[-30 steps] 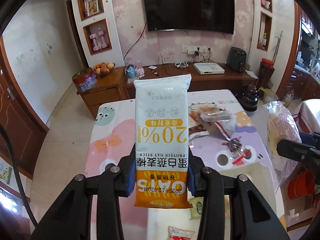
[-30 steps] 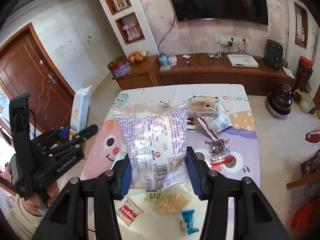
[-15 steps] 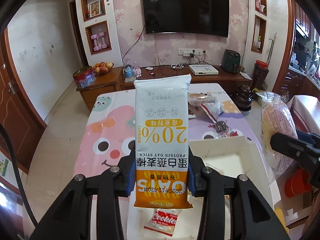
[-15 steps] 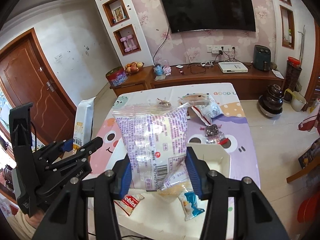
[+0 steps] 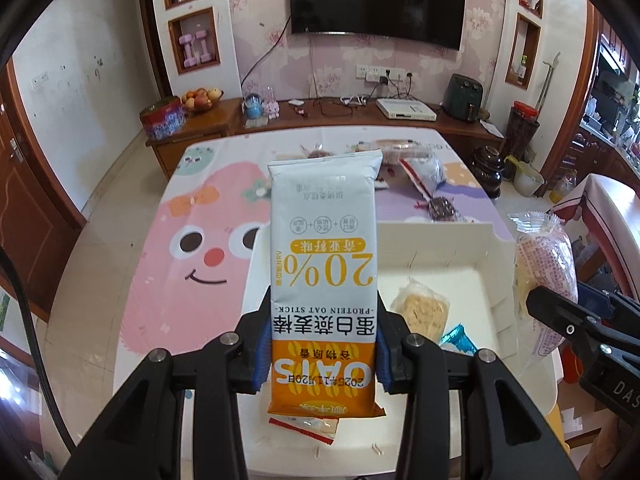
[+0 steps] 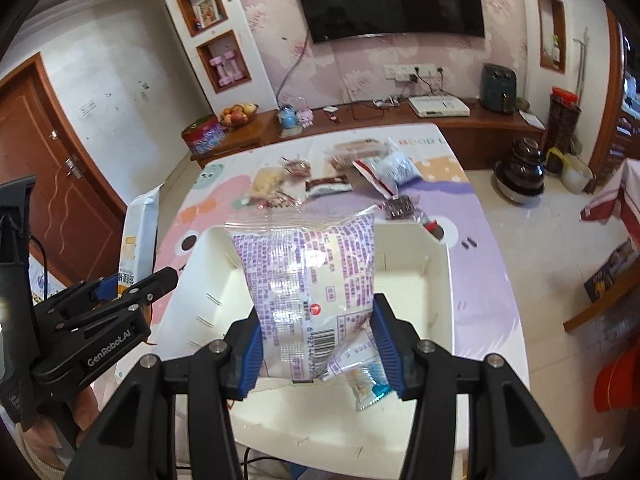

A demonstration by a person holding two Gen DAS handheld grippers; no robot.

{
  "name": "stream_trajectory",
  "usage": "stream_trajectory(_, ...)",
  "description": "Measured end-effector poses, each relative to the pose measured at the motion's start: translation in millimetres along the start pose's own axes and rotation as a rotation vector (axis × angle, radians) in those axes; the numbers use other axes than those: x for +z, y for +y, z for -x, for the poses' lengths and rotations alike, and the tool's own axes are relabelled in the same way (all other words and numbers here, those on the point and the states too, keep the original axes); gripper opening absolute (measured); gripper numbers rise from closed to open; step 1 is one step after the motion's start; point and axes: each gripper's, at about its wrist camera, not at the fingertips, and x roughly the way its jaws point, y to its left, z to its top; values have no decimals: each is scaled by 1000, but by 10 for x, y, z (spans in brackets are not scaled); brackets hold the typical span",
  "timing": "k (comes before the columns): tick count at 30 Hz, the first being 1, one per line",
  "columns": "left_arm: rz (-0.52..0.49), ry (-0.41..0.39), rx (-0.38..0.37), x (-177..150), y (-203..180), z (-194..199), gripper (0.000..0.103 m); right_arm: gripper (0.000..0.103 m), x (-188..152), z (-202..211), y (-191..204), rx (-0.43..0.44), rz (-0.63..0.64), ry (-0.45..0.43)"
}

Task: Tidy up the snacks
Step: 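Carry both held packets toward the white tray, then lower both packets into the white tray and open both grippers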

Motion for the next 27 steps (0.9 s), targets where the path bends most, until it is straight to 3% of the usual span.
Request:
stream_trajectory(9, 11, 65, -7, -110, -59, -219, 39, 50, -128, -180, -7, -3, -17, 49)
stream_trajectory(20, 21, 83, 7, -129, -61, -287, 41, 52, -134, -233, -47, 2, -31, 74)
stream_trajectory(21, 24, 87, 10, -132, -60, -296, 45, 52, -132, -221, -45, 5, -31, 68)
stream_trajectory(23, 31, 89, 13, -134, -51, -299, 78, 57, -124, -200, -37, 5, -28, 55)
stream_trajectory(25, 43, 76, 16, -136, -28, -277, 85, 61, -128, -188, -36, 5, -28, 50)
stream_trajectory(27, 46, 67, 8, -135, -23, -256, 85, 61, -133, -190, -42, 12, -31, 53)
